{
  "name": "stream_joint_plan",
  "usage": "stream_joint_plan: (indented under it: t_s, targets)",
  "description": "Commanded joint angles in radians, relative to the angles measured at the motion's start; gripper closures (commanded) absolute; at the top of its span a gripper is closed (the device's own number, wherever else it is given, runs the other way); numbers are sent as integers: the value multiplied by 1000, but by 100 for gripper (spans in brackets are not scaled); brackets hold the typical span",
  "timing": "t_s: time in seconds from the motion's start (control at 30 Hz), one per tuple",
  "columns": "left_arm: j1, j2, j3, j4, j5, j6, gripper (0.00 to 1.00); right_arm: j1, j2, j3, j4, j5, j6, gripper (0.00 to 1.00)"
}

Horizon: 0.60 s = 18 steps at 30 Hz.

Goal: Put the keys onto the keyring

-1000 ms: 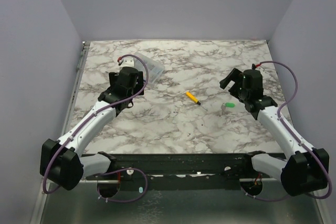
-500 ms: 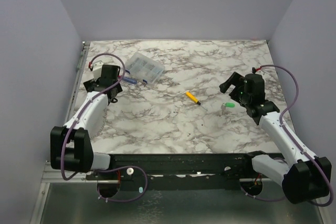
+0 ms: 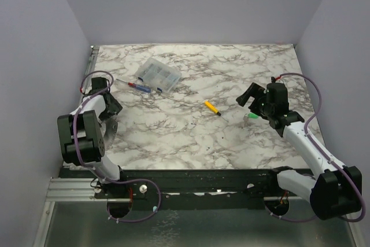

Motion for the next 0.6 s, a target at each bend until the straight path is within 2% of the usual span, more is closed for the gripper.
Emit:
stream_joint_plan:
  t_s: [0.0, 0.33, 0.57]
  targets:
    - [18, 68, 12, 33, 152, -5, 1, 2, 3, -8, 49, -63, -21, 0]
    - [12, 112, -16, 58, 235, -33, 2, 2, -20, 4, 47, -70, -57, 0]
    - [-89, 43, -130, 111, 270, -159, 4, 2, -20, 7, 45, -84, -64, 0]
